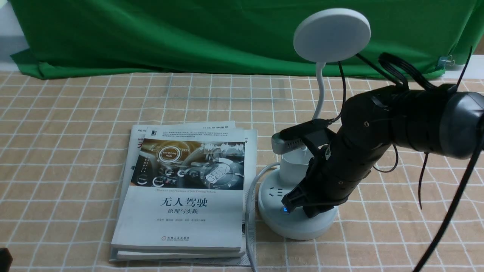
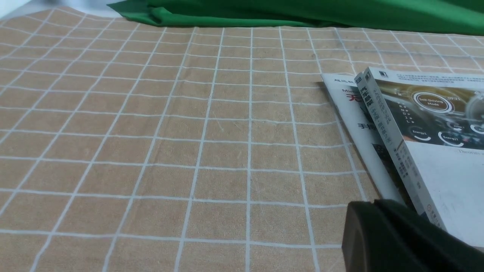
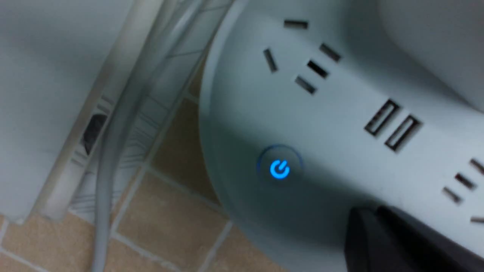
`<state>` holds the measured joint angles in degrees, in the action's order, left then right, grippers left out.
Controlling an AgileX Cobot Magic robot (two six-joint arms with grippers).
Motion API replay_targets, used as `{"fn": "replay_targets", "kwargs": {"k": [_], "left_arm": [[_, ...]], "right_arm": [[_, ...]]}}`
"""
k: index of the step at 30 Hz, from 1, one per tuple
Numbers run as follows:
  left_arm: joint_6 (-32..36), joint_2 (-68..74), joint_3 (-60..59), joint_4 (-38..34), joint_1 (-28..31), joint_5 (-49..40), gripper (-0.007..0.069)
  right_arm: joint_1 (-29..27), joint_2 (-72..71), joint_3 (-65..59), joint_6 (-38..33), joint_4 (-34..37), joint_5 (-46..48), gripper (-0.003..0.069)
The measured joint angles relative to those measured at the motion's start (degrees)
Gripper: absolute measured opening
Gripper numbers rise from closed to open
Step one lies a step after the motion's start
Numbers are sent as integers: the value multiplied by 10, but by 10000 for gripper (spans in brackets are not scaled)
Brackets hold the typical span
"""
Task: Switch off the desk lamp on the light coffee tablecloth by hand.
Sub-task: 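Press the power button on the lamp base to turn the lamp off with the right gripper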
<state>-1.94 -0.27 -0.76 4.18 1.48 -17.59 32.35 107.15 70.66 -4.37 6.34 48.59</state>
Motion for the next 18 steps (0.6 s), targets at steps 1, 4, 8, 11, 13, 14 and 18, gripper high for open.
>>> {"fn": "replay_targets", "kwargs": {"k": [1,4,8,11,13,14,18], "left_arm": [[0,0,0,0,0,0,4],[0,0,0,0,0,0,4],[0,0,0,0,0,0,4],[0,0,0,0,0,0,4],[0,0,0,0,0,0,4],[0,0,0,0,0,0,4],[0,0,0,0,0,0,4]], "right_arm": [[-1,2,1,-1,1,2,39],[-4,7,6,-3,4,9,39],[-5,5,6,-3,3,9,41],[-5,-9,2,0,-5,5,41],[-5,-19,-1,1,-9,3,41],[-5,-26,-1,1,-10,3,41],[-5,-47,-1,1,-11,3,41]]}}
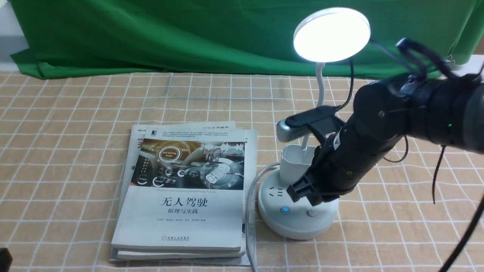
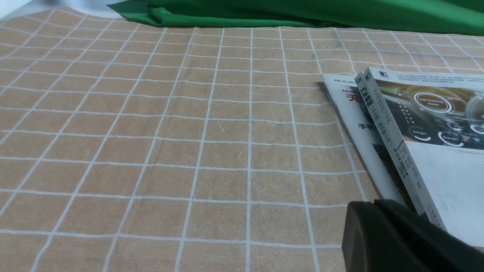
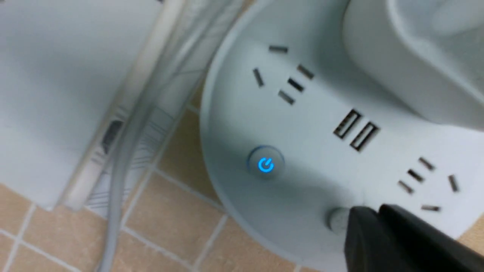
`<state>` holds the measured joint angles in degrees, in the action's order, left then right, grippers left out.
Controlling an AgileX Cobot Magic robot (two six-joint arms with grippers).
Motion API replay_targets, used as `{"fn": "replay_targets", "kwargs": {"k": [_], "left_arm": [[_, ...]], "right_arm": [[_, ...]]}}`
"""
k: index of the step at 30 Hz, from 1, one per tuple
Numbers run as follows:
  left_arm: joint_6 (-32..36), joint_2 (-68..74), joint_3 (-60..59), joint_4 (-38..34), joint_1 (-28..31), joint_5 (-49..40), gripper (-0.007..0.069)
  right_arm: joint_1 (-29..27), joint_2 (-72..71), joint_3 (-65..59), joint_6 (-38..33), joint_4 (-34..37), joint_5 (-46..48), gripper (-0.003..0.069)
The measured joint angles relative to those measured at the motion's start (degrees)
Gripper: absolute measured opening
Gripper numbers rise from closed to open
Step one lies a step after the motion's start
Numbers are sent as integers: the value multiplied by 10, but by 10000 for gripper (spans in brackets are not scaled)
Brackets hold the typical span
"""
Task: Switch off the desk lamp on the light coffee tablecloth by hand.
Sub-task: 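Press the power button on the lamp base to turn the lamp off with the right gripper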
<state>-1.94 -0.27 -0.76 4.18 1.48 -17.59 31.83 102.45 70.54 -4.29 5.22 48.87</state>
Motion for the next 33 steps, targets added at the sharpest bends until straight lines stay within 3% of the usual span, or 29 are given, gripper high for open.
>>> {"fn": "replay_targets", "kwargs": {"k": [13,33], "left_arm": [[0,0,0,0,0,0,4],[0,0,0,0,0,0,4]], "right_arm": [[1,51,6,1,3,1,43],[4,15,0,10,-1,-1,43]]}}
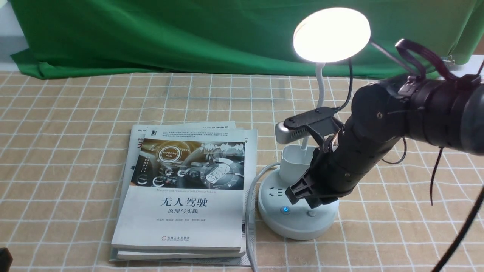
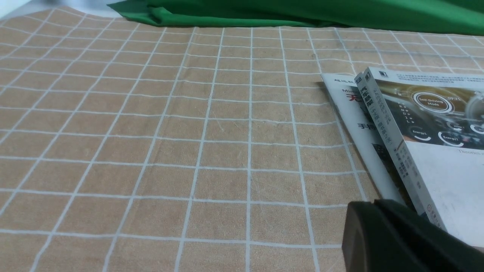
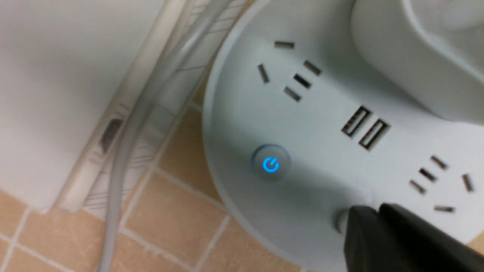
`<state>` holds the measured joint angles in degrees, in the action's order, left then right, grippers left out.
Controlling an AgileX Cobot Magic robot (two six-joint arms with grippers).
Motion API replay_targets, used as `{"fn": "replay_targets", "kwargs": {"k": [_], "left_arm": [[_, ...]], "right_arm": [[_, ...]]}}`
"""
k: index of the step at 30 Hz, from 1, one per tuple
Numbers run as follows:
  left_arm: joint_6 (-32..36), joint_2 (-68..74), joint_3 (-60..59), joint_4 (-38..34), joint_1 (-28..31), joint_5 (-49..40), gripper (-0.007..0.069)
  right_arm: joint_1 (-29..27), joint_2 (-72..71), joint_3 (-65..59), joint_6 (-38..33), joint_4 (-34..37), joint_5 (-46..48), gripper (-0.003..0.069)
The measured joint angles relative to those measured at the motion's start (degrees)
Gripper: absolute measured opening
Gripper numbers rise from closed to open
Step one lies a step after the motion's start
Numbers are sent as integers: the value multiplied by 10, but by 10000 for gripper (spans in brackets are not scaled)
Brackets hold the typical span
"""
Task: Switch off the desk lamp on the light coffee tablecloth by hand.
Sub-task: 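Press the power button on the lamp base to turn the lamp off with the right gripper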
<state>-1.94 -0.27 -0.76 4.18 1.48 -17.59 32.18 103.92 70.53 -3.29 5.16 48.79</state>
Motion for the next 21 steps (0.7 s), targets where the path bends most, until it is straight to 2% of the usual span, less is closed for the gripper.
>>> {"fn": "replay_targets", "kwargs": {"k": [13,18,21], "left_arm": [[0,0,0,0,0,0,4],[0,0,0,0,0,0,4],[0,0,0,0,0,0,4]], "right_arm": [[0,26,1,4,-4,-4,46],[2,-36,-40,12,-6,-18,46],[4,-130,-111,25,-7,-45,46]]}}
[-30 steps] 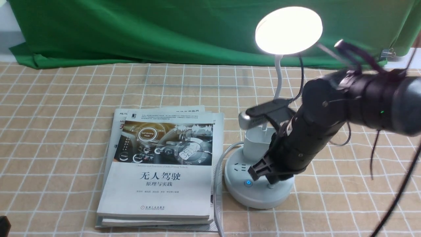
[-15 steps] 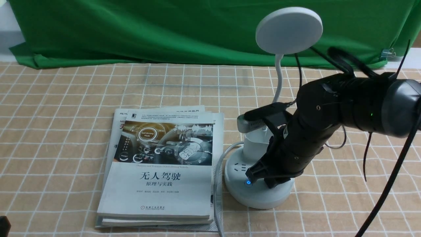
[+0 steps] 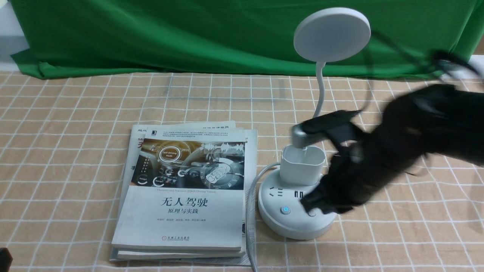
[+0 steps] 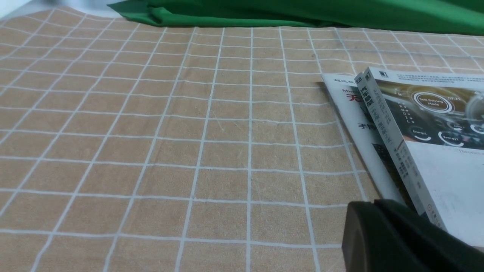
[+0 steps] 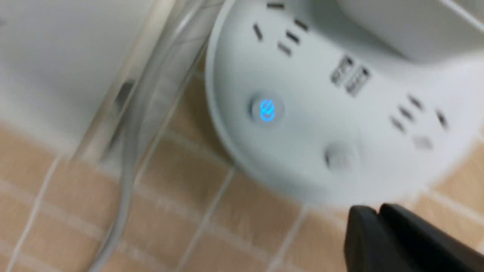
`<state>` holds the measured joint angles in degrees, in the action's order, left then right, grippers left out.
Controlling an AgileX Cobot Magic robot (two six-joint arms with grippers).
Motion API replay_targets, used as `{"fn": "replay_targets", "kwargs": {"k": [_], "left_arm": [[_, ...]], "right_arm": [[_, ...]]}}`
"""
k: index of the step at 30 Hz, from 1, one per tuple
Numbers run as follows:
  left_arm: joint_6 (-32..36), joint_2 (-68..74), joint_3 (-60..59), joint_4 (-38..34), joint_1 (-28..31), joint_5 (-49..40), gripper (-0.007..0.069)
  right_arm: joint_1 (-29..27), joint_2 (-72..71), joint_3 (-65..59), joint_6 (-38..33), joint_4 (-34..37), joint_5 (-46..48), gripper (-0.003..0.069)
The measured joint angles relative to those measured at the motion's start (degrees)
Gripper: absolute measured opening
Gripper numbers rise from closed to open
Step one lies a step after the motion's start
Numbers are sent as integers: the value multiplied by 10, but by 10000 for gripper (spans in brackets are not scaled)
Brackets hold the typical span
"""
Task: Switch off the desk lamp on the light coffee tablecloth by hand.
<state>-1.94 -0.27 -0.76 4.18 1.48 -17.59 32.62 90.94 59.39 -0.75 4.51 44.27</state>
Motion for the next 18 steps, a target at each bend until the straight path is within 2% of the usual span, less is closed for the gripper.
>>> {"fn": "replay_targets", "kwargs": {"k": [7,18], "left_arm": [[0,0,0,0,0,0,4],[0,0,0,0,0,0,4]], "right_arm": [[2,-170,-139,7,1,-11,55],[3,-292,-168,7,1,-31,83]]}}
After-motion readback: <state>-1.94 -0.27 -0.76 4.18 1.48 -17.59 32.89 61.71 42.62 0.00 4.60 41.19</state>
